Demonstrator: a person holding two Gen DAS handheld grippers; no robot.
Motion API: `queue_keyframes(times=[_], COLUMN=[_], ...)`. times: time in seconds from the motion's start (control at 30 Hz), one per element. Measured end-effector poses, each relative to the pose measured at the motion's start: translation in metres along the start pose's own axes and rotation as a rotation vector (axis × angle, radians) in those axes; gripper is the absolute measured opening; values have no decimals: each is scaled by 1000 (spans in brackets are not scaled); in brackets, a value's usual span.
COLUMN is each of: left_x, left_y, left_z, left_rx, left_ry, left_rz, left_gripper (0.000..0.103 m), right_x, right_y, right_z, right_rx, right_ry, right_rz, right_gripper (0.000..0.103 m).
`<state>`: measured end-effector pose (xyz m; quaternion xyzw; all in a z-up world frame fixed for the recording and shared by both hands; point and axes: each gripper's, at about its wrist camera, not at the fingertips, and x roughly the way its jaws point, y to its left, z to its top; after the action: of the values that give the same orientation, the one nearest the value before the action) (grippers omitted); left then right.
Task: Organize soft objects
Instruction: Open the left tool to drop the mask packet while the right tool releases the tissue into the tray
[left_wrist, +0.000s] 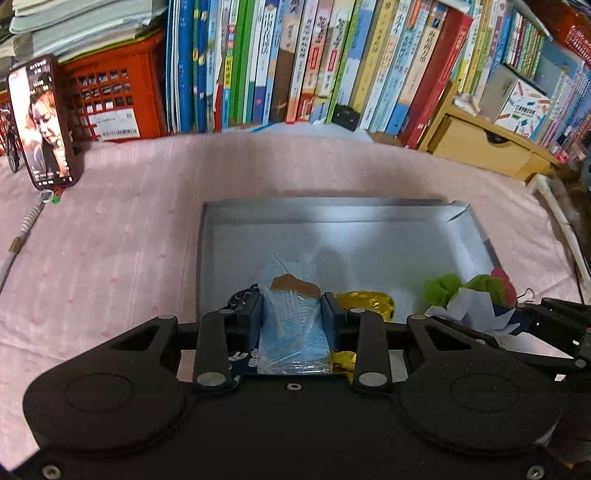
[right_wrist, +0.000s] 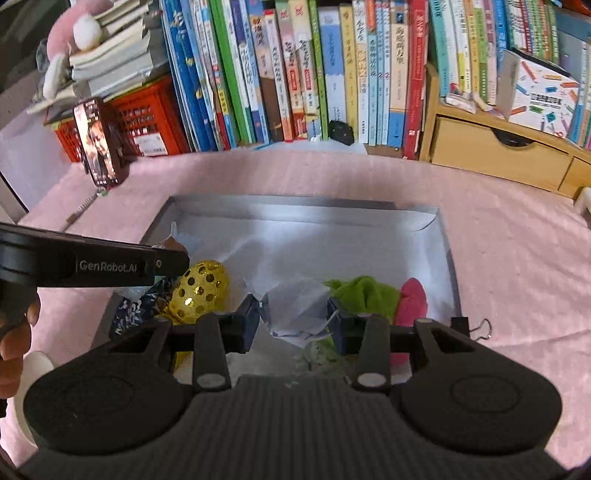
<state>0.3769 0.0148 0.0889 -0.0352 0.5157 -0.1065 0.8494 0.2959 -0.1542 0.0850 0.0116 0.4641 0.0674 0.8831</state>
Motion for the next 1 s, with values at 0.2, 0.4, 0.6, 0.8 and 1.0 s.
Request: queue_keyframes(times=[0.2, 0.4, 0.6, 0.8, 1.0], left_x=[5, 7, 9, 8, 4], left_y=[0, 2, 2, 2, 3], left_z=[0, 0, -1, -2, -3], left_rx=[6, 2, 7, 5, 4], left_ry=[7, 13, 15, 11, -3], left_rz=[-7, -20, -27, -29, -25], left_gripper=[33, 33, 34, 37, 48], right_x=[10, 19, 25, 26, 22], right_y=[5, 11, 16, 11, 7], right_z=[3, 3, -2, -1, -1], right_rx=[-31, -53, -83, -62, -43], right_ry=[31, 63, 88, 98, 90], right_rz=[1, 14, 26, 32, 38], right_gripper=[45, 46, 49, 54, 65])
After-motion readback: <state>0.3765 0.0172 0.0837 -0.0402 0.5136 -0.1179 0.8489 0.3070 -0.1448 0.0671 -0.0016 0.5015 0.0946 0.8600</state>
